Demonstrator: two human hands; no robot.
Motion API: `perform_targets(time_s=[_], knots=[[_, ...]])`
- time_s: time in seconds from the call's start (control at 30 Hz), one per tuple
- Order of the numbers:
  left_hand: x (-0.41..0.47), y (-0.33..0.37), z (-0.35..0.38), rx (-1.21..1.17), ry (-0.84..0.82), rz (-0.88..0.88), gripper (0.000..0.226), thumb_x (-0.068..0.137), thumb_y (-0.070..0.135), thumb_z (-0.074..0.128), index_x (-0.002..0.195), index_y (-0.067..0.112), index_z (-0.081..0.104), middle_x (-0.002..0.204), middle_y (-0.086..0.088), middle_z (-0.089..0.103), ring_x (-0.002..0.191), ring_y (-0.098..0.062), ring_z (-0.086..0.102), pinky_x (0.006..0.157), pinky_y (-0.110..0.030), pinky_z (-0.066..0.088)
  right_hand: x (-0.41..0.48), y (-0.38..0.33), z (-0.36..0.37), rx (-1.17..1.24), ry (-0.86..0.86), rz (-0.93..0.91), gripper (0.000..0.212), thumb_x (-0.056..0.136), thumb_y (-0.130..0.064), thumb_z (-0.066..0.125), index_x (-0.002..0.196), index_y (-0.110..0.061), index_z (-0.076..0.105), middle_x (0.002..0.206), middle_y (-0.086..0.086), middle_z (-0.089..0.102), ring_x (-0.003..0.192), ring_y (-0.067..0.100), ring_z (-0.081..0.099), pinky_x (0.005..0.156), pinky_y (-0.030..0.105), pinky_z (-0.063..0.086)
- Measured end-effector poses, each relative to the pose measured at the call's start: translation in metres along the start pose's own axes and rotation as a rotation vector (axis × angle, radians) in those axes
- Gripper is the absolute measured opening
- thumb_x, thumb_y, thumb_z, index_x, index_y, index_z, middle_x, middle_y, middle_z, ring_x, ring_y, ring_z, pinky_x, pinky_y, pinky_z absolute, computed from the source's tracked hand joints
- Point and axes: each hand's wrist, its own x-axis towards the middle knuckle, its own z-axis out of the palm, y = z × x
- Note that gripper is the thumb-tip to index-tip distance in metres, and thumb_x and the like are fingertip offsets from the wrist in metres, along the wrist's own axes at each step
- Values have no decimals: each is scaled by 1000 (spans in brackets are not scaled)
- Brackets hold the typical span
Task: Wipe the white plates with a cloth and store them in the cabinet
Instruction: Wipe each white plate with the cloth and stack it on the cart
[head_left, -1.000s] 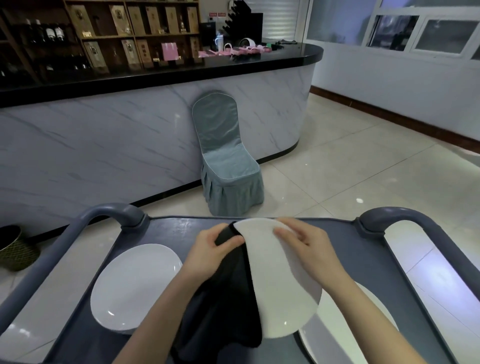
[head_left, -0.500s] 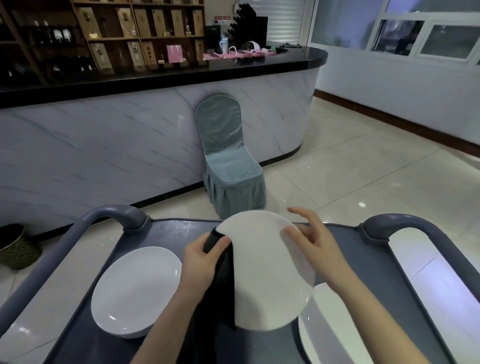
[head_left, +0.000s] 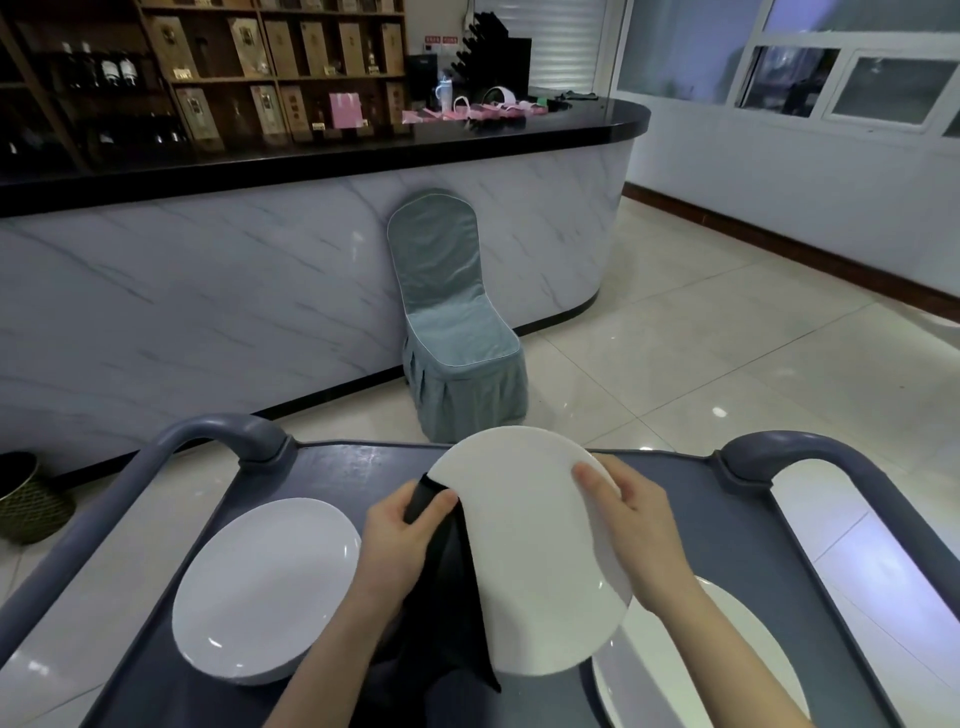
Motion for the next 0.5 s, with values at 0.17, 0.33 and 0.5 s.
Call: perform_targets(time_s=[0.17,0.33,0.5], knots=[[14,20,4,229,-267,174,12,85,14,74,85,25,70,84,10,73,76,3,62,71,-10,47,5,-8,5,-286,-246,-120,15,98,-30,59,92,-29,72,86,-15,71,80,0,61,71,15,44],[12,18,4,187,-226,245,22,85,10,73,96,28,68,91,19,71,87,7,63,77,-5,42,1,-3,6,-151,-151,-103,15,97,-29,61,93,-30,75,93,-14,74,89,2,66,77,17,48],[-7,-3,0,34,-14,96,23,92,17,65,97,39,68,97,21,72,89,9,64,69,-1,43,-6,1,4,59,46,25,23,98,-25,58,93,-39,75,95,-14,76,87,1,69,70,15,48]])
